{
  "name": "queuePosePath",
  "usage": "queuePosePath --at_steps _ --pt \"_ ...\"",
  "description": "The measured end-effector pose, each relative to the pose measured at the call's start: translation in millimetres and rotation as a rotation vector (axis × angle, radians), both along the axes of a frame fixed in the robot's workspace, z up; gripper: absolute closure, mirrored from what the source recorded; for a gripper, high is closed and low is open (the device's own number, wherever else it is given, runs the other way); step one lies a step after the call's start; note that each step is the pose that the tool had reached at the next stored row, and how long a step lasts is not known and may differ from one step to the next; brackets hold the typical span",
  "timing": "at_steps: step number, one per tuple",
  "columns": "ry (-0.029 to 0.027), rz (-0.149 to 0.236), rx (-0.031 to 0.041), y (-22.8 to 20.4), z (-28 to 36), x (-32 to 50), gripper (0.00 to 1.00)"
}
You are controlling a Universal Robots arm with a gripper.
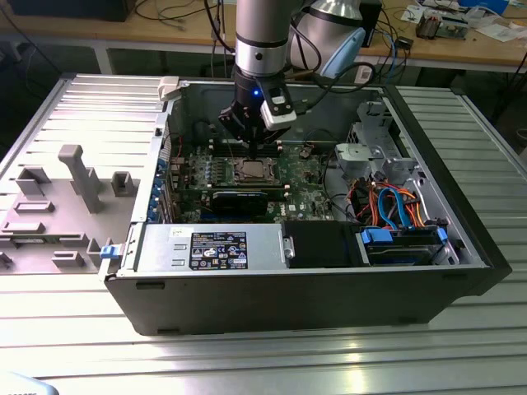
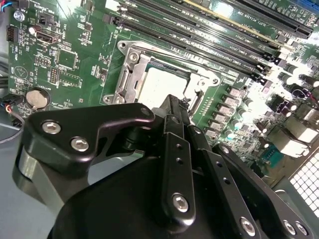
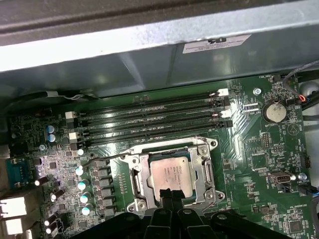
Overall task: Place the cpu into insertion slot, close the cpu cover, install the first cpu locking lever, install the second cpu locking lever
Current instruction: 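Install the first cpu locking lever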
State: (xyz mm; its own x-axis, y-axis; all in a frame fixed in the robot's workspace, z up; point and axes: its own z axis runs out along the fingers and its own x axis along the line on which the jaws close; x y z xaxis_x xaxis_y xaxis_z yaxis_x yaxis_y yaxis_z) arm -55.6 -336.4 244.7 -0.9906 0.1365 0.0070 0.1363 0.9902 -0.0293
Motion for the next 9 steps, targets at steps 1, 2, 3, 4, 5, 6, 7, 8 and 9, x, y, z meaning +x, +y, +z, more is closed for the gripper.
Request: queuePosePath --at_steps 1,2,3,4,5,6,7,8,9 --pt "0.0 0.003 0.0 0.0 0.0 0.0 0.89" --pt "0.0 0.005 0.0 0.0 0.0 0.0 0.89" --pt "0.0 0.008 0.0 0.0 0.0 0.0 0.89" --pt "0.0 0.011 0.0 0.0 0.0 0.0 0.89" --pt "0.0 0.013 0.0 0.0 0.0 0.0 0.89" --pt "0.0 0.015 0.0 0.0 0.0 0.0 0.89" --pt "0.0 0.018 0.0 0.0 0.0 0.0 0.89" --pt "0.0 0.022 0.0 0.0 0.0 0.0 0.89" --pt "0.0 0.025 0.0001 0.0 0.0 0.0 0.89"
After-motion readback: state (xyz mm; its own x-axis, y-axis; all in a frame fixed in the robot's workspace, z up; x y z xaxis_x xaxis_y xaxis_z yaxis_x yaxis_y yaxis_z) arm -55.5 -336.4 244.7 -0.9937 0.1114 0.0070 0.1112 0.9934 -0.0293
